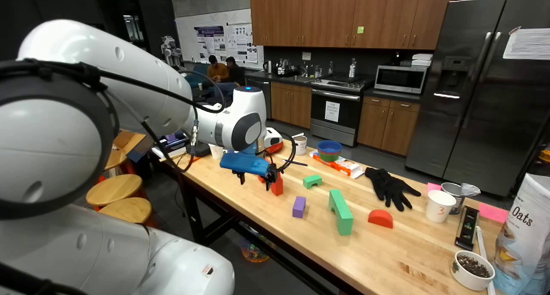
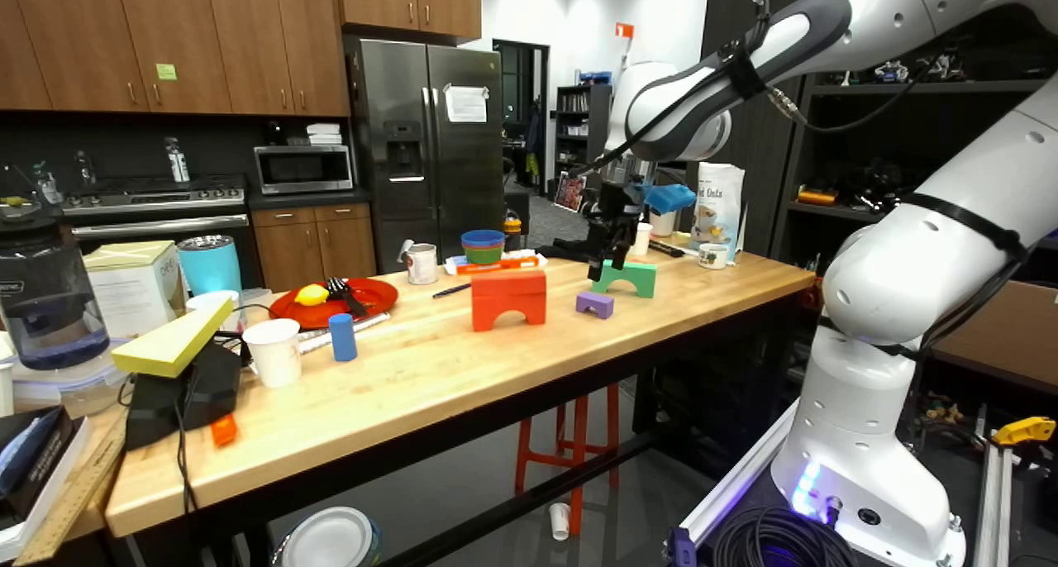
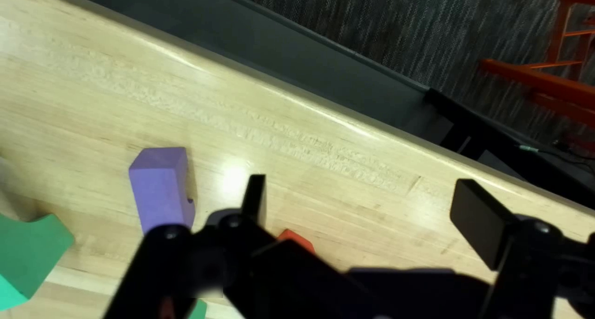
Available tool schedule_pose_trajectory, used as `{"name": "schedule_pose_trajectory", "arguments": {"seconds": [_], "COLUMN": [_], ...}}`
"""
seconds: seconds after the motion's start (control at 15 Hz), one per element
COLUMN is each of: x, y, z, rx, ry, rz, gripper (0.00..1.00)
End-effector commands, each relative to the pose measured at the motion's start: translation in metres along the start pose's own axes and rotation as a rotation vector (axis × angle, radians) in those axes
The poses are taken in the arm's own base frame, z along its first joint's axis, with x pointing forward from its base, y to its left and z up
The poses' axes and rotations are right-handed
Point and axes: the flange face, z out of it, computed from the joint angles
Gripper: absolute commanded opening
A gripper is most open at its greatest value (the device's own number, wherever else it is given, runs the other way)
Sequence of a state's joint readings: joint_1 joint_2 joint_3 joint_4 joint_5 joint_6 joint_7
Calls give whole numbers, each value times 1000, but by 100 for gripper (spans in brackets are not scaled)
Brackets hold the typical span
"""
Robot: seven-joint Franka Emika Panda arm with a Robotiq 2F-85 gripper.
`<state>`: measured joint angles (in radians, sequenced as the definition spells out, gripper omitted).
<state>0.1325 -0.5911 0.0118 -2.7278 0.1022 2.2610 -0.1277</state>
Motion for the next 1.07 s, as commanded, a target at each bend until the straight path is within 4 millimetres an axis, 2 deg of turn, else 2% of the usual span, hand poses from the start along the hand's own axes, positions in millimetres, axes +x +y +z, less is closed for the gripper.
{"name": "schedule_pose_trajectory", "arguments": {"seconds": [0.0,0.4,0.8,1.0], "x": [-6,-14,-9,-15], "y": [-1,1,11,21], "z": [5,19,19,23], "rx": [-52,-109,-148,-164], "ry": [7,-14,-3,-42], "rz": [44,116,181,318], "gripper": [100,100,100,100]}}
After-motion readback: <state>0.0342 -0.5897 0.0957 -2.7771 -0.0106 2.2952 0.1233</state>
